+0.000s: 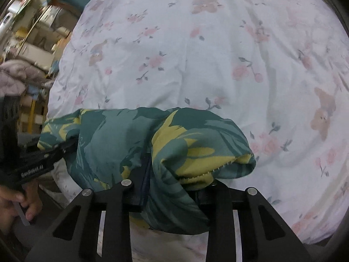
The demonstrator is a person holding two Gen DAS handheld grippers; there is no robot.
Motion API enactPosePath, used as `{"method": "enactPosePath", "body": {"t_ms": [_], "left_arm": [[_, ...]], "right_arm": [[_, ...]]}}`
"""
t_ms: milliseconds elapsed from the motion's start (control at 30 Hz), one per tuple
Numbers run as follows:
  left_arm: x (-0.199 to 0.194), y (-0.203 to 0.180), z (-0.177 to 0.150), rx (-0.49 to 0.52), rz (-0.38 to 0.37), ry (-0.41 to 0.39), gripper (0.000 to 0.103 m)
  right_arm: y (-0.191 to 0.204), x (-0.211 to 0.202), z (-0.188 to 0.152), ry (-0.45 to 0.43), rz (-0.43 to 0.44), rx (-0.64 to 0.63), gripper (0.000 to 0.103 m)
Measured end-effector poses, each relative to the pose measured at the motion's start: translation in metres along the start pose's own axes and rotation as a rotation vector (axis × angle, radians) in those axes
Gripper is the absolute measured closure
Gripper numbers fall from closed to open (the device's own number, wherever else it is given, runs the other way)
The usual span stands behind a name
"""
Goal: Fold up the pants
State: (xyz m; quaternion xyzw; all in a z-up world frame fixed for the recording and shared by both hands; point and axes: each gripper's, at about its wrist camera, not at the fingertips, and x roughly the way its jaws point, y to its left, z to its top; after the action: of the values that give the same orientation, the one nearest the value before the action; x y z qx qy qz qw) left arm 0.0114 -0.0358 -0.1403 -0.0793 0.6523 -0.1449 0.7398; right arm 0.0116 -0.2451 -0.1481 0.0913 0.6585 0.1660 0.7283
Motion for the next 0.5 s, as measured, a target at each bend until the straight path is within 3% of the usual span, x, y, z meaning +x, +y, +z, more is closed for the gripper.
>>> {"method": "enactPosePath", "body": {"t_ms": [500], "left_arm": [[0.006, -0.011, 0.007, -0.026, 0.125, 0.050, 0.088]], "right_arm": [[-0.003, -0.011, 0.002, 0.011, 0.018, -0.037, 0.072]]}}
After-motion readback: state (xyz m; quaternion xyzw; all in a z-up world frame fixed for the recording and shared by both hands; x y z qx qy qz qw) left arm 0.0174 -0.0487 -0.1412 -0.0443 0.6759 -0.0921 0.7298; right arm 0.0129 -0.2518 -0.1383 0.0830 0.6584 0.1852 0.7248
